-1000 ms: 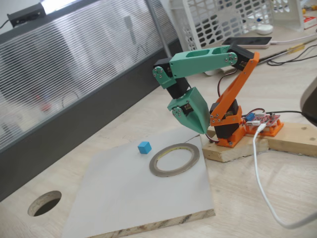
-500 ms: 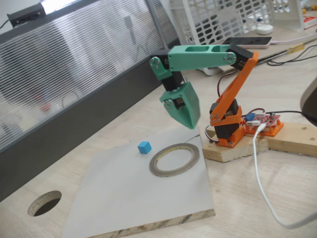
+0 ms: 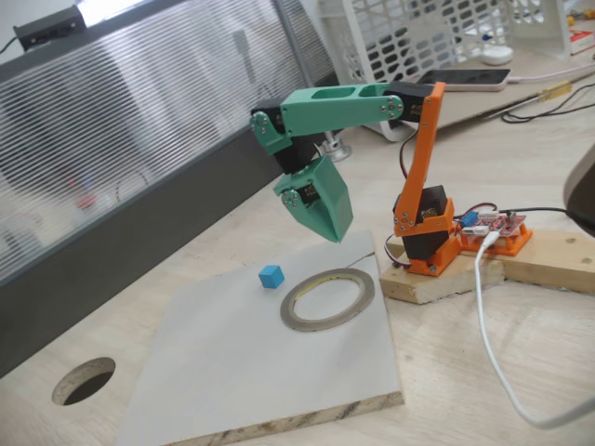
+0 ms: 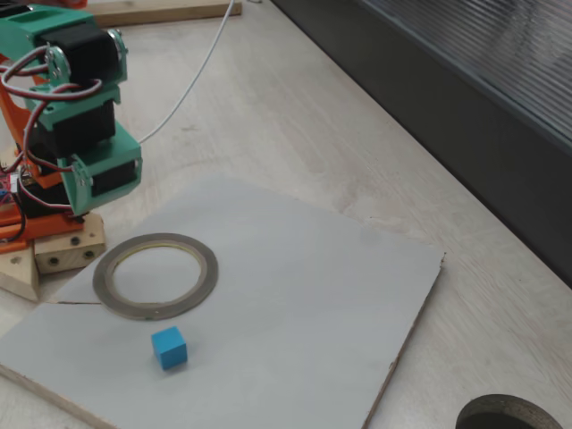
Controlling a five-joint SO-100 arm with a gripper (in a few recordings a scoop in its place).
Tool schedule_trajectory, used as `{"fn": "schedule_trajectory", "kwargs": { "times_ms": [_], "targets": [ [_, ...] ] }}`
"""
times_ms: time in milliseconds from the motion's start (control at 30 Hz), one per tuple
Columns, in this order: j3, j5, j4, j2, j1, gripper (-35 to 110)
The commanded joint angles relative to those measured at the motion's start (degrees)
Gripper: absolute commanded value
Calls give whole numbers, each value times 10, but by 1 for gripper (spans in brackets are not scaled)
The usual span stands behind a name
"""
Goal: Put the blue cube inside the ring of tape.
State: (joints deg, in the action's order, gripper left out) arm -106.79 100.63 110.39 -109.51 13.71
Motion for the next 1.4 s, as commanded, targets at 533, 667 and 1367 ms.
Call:
{"fn": "schedule_trajectory", "kwargs": {
  "times_ms": [533, 667, 1367],
  "targets": [
    [198, 0, 4, 149, 164, 0],
    [199, 0, 3, 150, 161, 0],
    [374, 1, -5, 345, 103, 0]
  ]
}}
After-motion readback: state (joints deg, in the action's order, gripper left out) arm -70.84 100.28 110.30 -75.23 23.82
